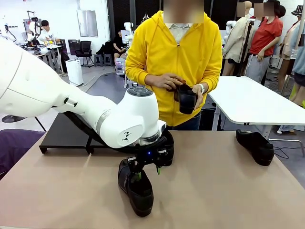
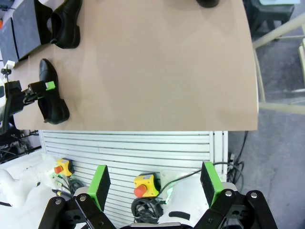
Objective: Organize the shoes by placing them on the stand.
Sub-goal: Place the Shoe from the middle of the table onto the Shoes Stand.
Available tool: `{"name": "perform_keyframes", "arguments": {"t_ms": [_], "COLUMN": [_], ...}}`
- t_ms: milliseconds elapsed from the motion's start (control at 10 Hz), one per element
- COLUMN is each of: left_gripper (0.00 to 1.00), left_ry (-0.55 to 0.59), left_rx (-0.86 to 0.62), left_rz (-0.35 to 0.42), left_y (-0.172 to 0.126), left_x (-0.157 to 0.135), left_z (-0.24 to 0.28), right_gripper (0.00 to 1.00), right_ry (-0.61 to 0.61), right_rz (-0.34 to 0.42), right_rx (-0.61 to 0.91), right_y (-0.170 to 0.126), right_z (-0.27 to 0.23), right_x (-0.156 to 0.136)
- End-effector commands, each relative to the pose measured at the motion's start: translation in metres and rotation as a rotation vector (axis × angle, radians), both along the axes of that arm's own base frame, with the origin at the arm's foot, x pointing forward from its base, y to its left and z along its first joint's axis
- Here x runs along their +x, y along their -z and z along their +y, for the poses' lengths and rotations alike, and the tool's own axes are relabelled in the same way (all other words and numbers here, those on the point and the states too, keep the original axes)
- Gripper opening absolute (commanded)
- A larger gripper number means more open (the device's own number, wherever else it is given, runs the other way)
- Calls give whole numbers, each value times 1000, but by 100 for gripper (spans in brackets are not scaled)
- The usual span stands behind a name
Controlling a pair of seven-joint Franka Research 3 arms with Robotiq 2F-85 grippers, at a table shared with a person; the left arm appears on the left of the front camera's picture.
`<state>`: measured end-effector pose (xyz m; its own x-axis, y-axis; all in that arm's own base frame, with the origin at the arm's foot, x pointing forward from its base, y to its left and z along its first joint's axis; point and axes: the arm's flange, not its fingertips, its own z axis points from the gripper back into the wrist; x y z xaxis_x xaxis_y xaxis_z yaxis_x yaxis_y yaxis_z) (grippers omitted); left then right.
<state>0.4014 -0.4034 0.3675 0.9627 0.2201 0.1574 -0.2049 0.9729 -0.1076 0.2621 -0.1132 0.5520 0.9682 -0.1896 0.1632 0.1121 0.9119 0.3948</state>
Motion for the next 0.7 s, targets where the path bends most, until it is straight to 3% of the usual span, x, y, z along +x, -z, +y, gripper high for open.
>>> {"name": "perform_keyframes", "arguments": {"t_ms": [0,600], "left_gripper": [0,0], "left_ry": [-6,-17], "left_rx": [44,106], "left_rz": [12,104], "left_y": [-1,-2], "left_x": [4,2], "left_z": [-8,-5], "right_gripper": [100,100], "right_ry": [-2,-2], "right_rz": [-1,-1], "right_rx": [16,16], "right_y": [-1,-1], "right_z": [-1,-1], "right_x": [-1,-1]}}
